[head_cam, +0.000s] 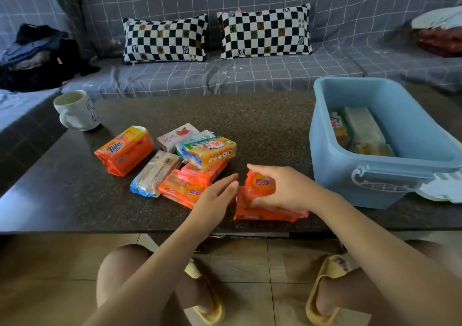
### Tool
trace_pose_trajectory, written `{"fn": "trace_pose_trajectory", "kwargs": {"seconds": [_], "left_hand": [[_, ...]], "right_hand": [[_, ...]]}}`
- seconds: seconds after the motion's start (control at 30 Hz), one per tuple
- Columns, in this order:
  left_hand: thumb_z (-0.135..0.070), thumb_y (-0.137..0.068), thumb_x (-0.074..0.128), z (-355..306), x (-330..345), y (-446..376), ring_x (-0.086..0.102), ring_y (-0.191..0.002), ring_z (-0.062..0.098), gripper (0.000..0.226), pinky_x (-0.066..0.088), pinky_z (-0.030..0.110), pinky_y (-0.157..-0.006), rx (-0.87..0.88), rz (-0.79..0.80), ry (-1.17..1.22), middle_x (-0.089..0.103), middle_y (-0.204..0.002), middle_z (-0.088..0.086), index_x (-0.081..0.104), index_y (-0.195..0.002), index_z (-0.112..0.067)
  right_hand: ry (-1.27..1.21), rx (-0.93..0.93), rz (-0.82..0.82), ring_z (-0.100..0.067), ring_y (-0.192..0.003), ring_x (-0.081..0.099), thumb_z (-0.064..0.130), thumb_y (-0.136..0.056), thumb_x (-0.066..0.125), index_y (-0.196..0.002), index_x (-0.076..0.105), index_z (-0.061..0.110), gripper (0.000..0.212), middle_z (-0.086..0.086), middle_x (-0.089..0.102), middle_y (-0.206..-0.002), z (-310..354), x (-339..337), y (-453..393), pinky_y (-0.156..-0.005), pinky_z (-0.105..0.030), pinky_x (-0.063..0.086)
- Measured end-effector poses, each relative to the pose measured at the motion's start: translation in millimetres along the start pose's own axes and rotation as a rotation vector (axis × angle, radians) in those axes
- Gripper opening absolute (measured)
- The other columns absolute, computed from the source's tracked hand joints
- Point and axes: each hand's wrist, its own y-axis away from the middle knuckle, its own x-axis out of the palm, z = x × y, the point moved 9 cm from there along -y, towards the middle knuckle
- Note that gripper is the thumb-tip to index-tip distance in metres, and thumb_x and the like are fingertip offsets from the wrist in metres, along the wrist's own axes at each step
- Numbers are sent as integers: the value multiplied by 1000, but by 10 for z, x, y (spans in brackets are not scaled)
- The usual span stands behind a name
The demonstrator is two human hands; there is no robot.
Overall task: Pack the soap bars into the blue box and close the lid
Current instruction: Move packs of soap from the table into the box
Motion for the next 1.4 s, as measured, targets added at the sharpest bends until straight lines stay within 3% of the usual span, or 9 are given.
{"fn": "trace_pose_trajectory", "kwargs": {"seconds": [0.13, 0.23, 0.37, 0.5, 0.63, 0.97, 1.2, 1.3, 1.4], "left_hand": [[-37, -98, 41, 37, 46, 52, 60, -103, 2, 38, 45, 18, -90, -111, -27, 30, 67, -112, -11, 58, -129, -24], [-35, -98, 41, 0, 110, 78, 54, -82, -9, 37, 40, 8, -67, -111, -32, 30, 61, -94, -19, 56, -131, -24], [-34, -99, 41, -23, 126, 97, 48, -73, -9, 38, 33, 7, -59, -156, -51, 27, 53, -83, -24, 55, -131, -21], [-39, -97, 43, -36, 152, 96, 50, -77, -3, 41, 35, 12, -61, -196, -35, 8, 55, -85, -20, 56, -130, -19], [-38, -98, 40, -33, 202, 94, 52, -83, 3, 42, 35, 17, -63, -246, -37, 3, 60, -98, -11, 53, -133, -17], [-29, -99, 43, -98, 180, 176, 47, -120, 20, 42, 32, 30, -91, -320, -106, 158, 53, -134, 4, 47, -139, -15], [-30, -95, 51, -700, -289, 215, 56, -100, 17, 30, 42, 39, -102, -111, -241, 211, 63, -108, 0, 61, -119, -16], [-24, -95, 52, -1154, -364, 176, 63, -89, 20, 19, 46, 47, -102, 50, -194, 223, 70, -88, 1, 69, -89, -19], [-25, -95, 53, -1537, -349, 67, 67, -94, 23, 20, 46, 47, -101, 126, -157, 157, 73, -91, 3, 70, -86, -20]], "right_hand": [[149, -60, 48, -17, -134, 37, 50, -73, 70, -144, 27, 43, 83, 7, 37, -149, 115, 85, -111, -105, -31, 33], [120, -43, 9, -19, -138, 28, 54, -72, 68, -141, 31, 44, 79, 7, 36, -149, 52, 38, -75, -110, -38, 27], [-43, 79, -179, -14, -141, 25, 49, -84, 57, -142, 36, 33, 64, 8, 35, -150, -214, -151, 154, -113, -40, 27], [-158, 390, -185, -20, -127, 48, 45, -91, 50, -142, 39, 20, 57, -3, 47, -142, -624, -97, 393, -100, -34, 41], [-481, 517, -81, -14, -88, 65, 45, -94, 43, -119, 59, 15, 42, 1, 64, -105, -684, 151, 481, -80, -28, 56], [-789, 491, -231, -18, -83, 68, 31, -94, 51, -94, 64, 19, 17, 1, 67, -94, -533, 128, 466, -90, -37, 55], [-757, 339, -390, -23, -78, 65, 33, -91, 56, -98, 68, 19, 19, -5, 69, -91, -62, -484, 609, -67, -29, 51], [-734, 264, -528, -16, -69, 61, 31, -90, 57, -95, 67, 20, 16, 1, 66, -80, 105, -868, 751, -56, -23, 47], [-691, 244, -622, -7, -65, 57, 32, -90, 57, -85, 63, 24, 11, 7, 63, -75, 134, -1199, 915, -58, -20, 46]]}}
